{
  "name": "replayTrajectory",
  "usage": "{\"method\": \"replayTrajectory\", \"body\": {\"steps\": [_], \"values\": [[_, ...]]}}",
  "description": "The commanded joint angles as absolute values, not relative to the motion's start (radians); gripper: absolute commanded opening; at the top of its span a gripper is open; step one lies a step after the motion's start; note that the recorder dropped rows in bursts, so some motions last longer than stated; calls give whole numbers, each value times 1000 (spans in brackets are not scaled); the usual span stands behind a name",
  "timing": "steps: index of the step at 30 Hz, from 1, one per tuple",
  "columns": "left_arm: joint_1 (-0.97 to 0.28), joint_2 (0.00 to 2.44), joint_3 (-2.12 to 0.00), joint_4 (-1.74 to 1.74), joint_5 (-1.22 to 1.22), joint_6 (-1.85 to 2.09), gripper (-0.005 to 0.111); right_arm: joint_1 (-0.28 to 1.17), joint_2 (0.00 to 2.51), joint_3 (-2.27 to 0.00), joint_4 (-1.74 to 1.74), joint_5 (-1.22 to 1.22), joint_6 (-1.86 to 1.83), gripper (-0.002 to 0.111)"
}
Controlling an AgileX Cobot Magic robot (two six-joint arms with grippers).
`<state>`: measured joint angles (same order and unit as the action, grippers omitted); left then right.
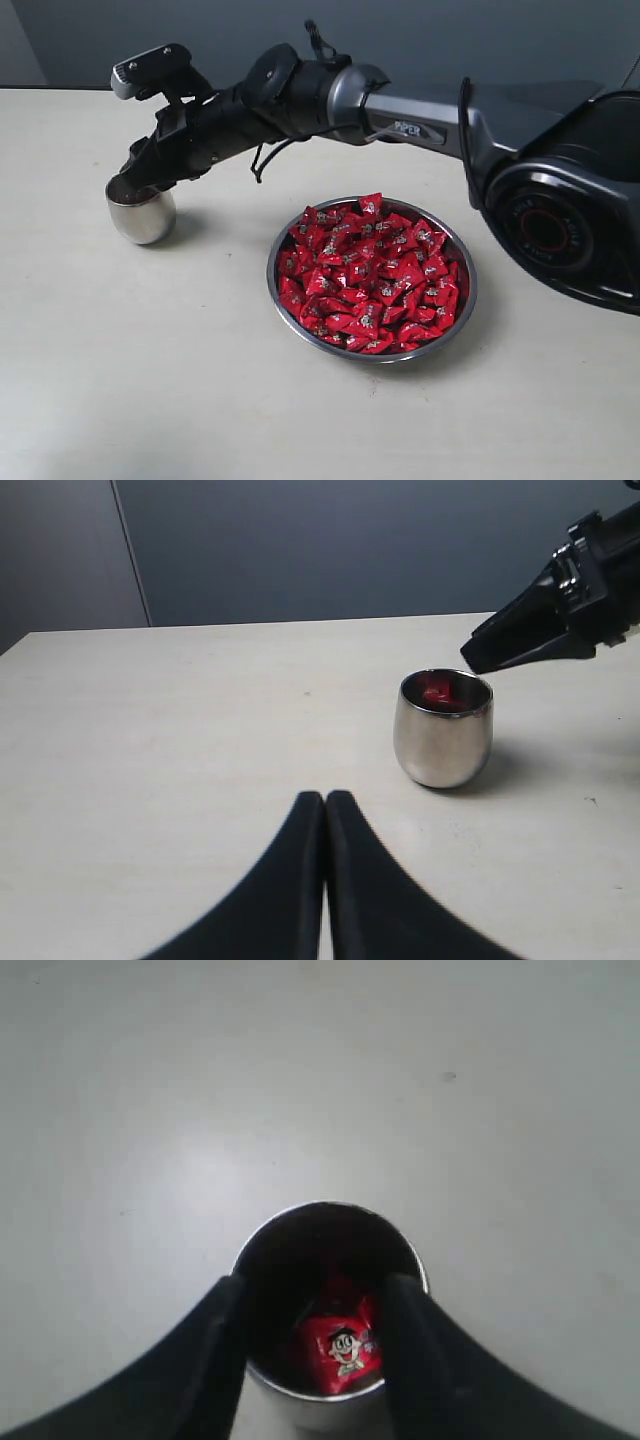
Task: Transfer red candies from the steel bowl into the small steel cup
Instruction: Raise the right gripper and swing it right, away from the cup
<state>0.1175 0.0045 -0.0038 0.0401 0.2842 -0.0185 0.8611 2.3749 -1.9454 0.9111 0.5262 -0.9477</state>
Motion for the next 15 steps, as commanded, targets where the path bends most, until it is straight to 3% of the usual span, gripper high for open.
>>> {"method": "replayTrajectory", "body": {"steps": [1, 10, 15], "values": [[118, 0, 0, 38, 285, -20, 0, 857, 2290, -1950, 723, 547, -777, 24], [118, 0, 0, 38, 285, -20, 0, 772, 2146, -1924, 552, 667, -515, 20], [118, 0, 0, 38, 285, -20, 0, 677, 1972, -1698, 523, 570, -456, 20]]}}
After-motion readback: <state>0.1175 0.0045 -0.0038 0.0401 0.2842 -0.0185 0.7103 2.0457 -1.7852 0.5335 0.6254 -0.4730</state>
